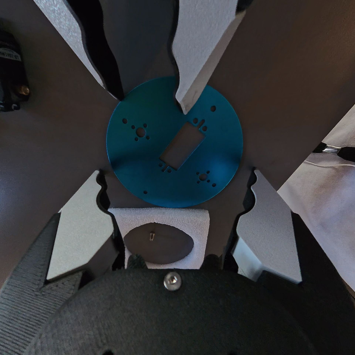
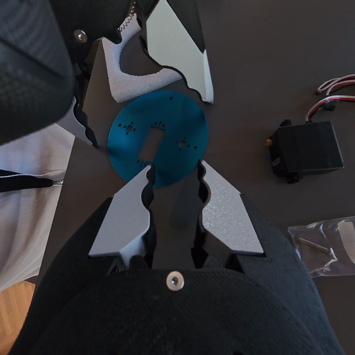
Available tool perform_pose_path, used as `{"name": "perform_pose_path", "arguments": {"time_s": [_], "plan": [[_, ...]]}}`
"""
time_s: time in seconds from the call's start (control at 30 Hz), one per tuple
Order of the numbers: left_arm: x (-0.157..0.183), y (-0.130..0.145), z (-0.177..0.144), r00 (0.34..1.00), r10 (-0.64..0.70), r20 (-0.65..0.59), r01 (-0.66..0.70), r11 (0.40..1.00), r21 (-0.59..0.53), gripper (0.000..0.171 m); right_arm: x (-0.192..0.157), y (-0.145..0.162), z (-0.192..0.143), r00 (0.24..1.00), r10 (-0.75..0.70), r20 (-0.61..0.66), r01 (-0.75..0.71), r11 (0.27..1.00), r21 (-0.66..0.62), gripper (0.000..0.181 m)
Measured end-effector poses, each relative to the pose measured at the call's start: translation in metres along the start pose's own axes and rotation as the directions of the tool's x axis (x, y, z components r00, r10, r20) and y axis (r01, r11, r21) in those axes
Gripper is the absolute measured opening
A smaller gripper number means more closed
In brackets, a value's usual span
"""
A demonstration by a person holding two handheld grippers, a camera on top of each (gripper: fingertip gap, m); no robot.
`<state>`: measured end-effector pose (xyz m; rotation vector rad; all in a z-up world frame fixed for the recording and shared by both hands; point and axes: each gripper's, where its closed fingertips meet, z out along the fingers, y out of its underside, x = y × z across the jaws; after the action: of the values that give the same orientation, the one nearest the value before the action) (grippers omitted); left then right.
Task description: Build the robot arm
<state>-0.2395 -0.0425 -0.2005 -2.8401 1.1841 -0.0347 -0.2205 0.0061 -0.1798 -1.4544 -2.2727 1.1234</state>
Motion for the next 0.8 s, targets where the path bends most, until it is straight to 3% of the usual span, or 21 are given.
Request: {"name": "perform_pose_path", "arguments": {"time_s": [0.33, 0.8], "plan": [[0.0017, -0.0025, -0.0052, 1.000, -0.023, -0.001, 0.023, 0.999, 0.027, 0.118, -0.0017, 0.0005, -0.0011, 0.999, 0.015, 0.029, -0.015, 1.000, 0.008, 0.044], [0.0009, -0.0023, -0.0062, 1.000, -0.022, -0.010, 0.022, 0.999, 0.025, 0.116, -0.0034, -0.0002, -0.0018, 0.998, 0.031, 0.062, -0.032, 0.999, 0.026, 0.046]]}}
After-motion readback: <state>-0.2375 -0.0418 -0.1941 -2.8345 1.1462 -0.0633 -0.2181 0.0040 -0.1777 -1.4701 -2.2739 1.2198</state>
